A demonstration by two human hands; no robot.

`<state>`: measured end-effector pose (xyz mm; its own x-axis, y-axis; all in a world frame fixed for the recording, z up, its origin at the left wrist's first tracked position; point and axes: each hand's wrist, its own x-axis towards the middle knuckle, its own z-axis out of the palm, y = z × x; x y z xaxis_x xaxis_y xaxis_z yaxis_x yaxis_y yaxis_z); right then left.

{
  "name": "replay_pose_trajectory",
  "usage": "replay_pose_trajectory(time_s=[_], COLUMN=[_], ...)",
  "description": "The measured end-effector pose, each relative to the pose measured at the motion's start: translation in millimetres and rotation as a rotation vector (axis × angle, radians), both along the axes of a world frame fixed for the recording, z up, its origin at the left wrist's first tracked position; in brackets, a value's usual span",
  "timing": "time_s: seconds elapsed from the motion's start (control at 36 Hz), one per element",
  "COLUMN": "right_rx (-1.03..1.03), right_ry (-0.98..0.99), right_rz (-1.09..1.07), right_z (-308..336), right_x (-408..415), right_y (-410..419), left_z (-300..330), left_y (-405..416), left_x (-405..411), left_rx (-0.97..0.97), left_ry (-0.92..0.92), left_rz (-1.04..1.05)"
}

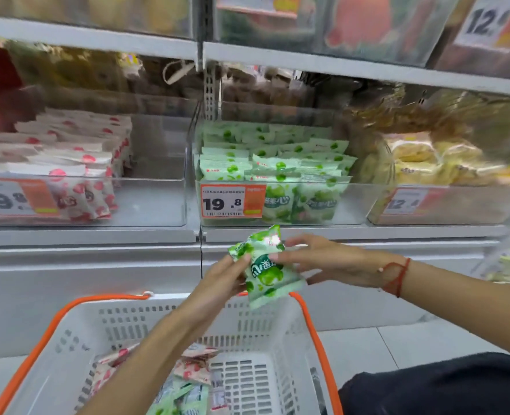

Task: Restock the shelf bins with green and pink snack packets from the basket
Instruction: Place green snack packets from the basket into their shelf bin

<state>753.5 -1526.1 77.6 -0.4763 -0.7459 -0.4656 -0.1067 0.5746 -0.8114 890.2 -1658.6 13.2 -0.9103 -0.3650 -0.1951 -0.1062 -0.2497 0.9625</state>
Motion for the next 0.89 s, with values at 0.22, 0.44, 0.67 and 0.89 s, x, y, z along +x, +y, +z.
replay_pose_trajectory(time_s=[0.22, 0.44, 0.67, 0.89], right_rx=[-0.270, -0.597, -0.491, 0.319], right_ry=[0.235, -0.145, 0.819, 1.355], right_rz=[-0.192, -0.383, -0.473, -0.244], right_z=[43, 59, 120, 142], right_x=[-3, -19, -77, -130], right_y=[20, 33, 50, 11], left_z=[66, 92, 100, 100], left_y=[17, 47, 16, -3], left_x=[-30, -73, -91, -101], left_rx=[-0.314, 0.204, -1.044, -1.738], left_ry=[0.205, 0.395, 0.281, 0.233], left_rz=[0.060, 0.224, 0.260, 0.232])
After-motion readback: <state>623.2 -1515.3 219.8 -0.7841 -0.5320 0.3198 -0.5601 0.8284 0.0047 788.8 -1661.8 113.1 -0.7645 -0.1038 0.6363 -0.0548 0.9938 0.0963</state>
